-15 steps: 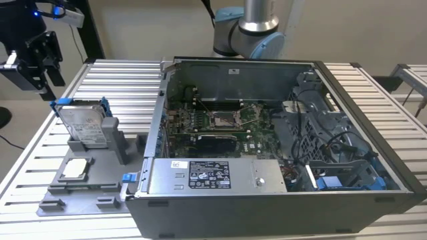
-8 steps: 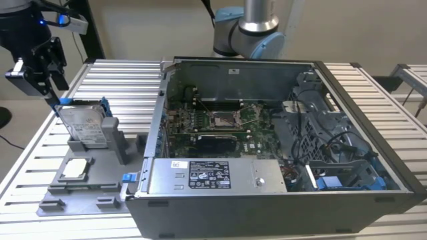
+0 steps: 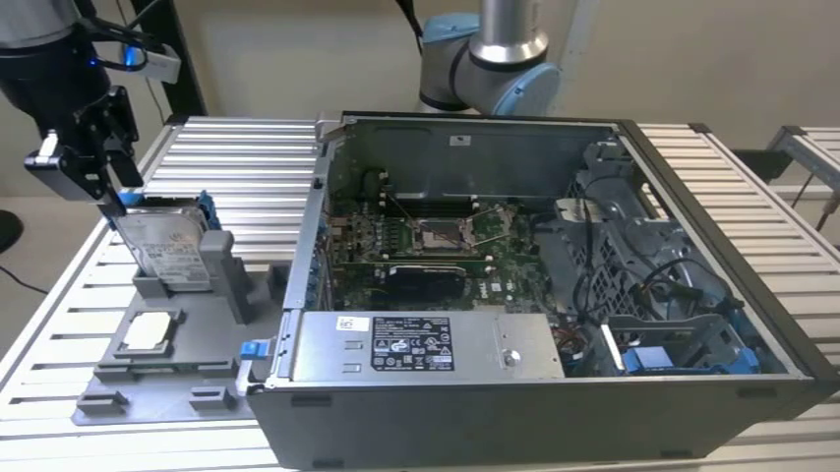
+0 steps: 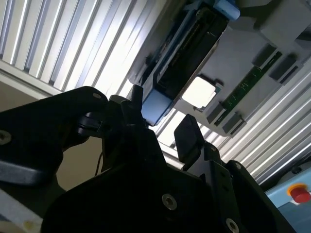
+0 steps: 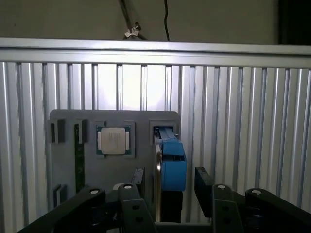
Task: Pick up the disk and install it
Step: 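Pick up the disk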
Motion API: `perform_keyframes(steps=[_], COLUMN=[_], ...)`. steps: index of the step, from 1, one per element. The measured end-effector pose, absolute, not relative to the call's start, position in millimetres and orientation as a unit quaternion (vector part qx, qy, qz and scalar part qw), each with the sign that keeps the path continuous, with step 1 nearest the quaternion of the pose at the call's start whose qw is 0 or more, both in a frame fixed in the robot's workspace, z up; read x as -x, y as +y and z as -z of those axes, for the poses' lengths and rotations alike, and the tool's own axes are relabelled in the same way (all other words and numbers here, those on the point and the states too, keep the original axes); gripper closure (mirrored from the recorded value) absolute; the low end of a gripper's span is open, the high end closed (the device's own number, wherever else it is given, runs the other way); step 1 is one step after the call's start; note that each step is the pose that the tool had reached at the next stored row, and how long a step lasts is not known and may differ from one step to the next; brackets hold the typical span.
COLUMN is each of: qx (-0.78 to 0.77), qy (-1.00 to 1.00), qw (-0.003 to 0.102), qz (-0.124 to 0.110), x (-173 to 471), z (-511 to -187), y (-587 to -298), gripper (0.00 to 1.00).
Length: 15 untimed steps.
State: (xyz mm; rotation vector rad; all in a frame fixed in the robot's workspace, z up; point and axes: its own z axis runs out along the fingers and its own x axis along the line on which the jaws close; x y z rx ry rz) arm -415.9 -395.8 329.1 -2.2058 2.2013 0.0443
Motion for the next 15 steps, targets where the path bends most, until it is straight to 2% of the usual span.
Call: perform_keyframes(steps=[15], qx=[0.707], qy=[0.707], qw=[0.016], qz=[-0.017], x=[415.9], z=[-303.2], y=[-395.9], gripper=[0.00])
